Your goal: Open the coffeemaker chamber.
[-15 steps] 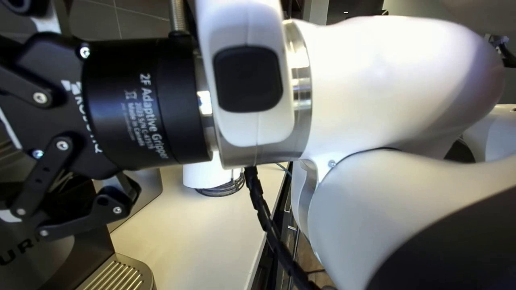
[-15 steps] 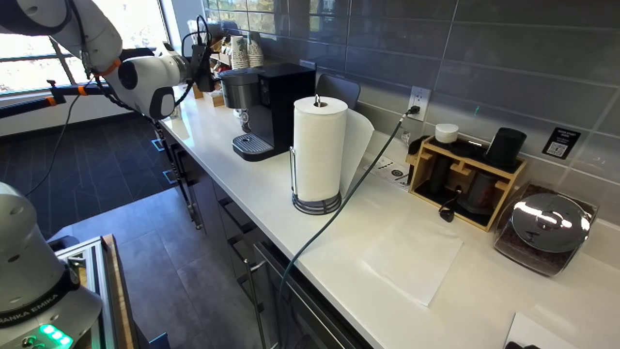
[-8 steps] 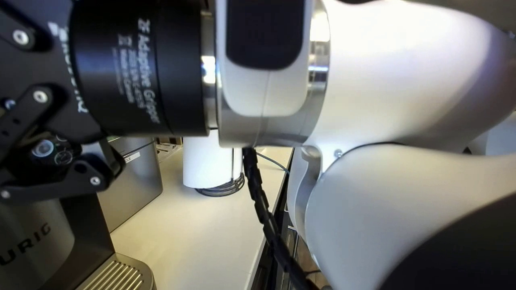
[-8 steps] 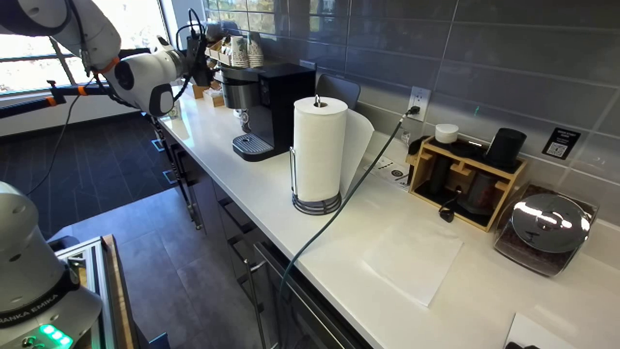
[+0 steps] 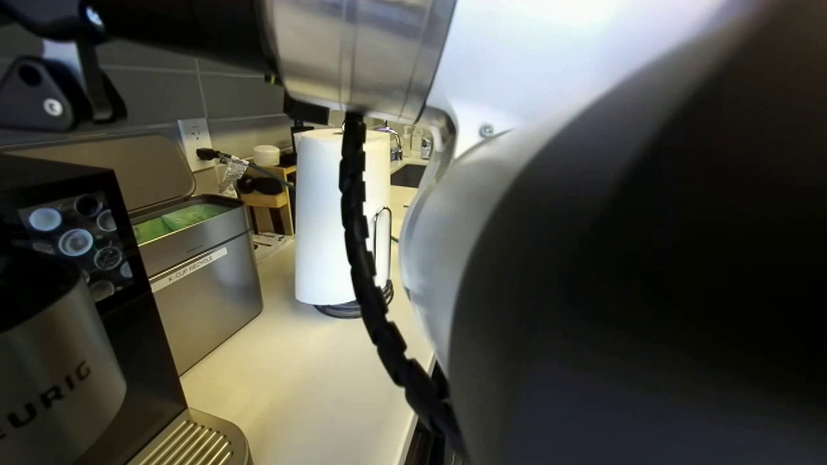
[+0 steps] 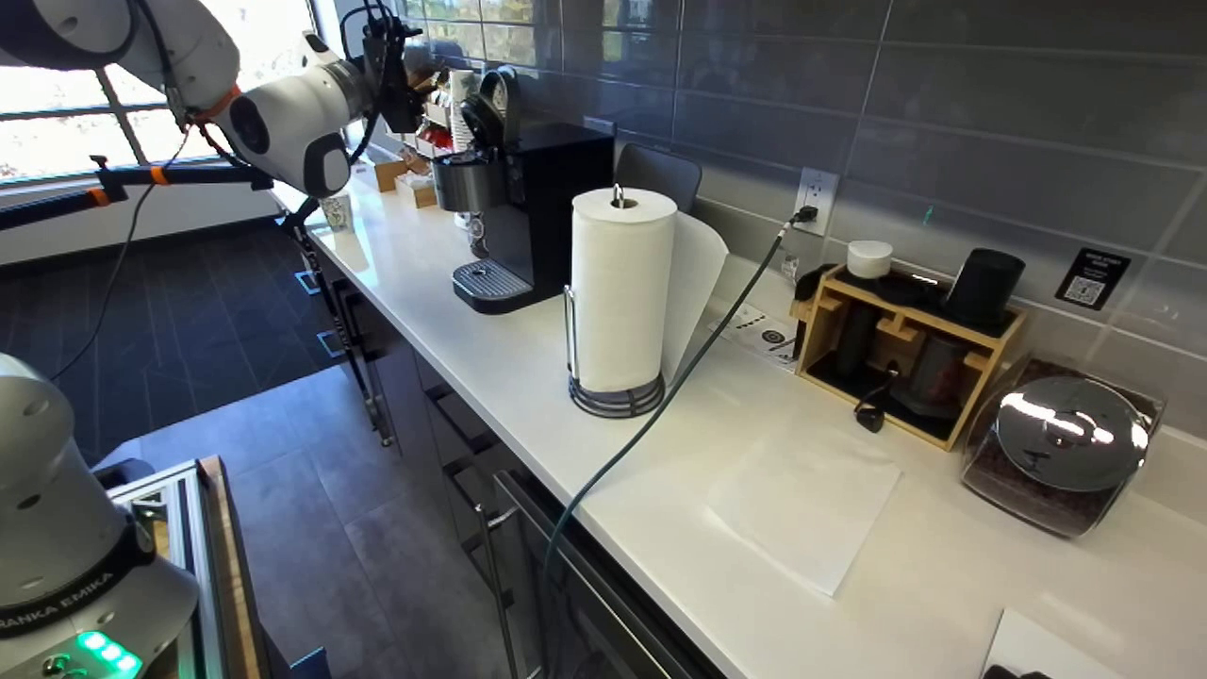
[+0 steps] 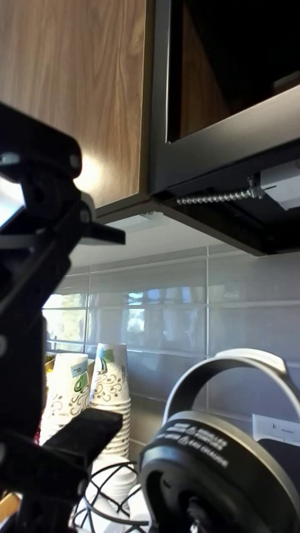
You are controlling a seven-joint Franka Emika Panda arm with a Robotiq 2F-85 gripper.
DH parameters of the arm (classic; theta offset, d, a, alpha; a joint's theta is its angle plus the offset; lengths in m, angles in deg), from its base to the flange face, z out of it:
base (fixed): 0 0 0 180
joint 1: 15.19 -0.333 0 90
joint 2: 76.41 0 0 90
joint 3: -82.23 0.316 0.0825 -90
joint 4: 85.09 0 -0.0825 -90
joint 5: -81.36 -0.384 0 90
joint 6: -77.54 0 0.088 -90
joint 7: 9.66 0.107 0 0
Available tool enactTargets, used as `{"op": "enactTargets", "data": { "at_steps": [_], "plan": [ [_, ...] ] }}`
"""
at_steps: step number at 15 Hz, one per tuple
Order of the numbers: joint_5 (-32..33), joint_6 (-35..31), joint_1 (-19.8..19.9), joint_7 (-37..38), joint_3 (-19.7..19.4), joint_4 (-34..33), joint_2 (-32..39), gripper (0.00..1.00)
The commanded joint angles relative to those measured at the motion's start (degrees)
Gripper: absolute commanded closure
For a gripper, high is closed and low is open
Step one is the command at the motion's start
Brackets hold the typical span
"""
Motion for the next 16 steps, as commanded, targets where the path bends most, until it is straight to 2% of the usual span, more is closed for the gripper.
{"op": "enactTargets", "data": {
  "at_steps": [1,4,9,14,16],
  "plan": [
    [-0.9,0.7,-0.5,-3.0,-0.6,-4.9,2.3,0.0],
    [-1.6,1.4,0.3,-3.8,-1.5,-3.9,0.8,0.0],
    [-3.0,7.8,5.0,-1.0,-2.9,5.6,-8.1,0.0],
    [4.2,25.7,12.2,11.2,-3.1,17.6,-22.5,0.0],
    [11.8,33.2,12.3,20.5,-5.4,20.5,-28.4,0.0]
  ]
}}
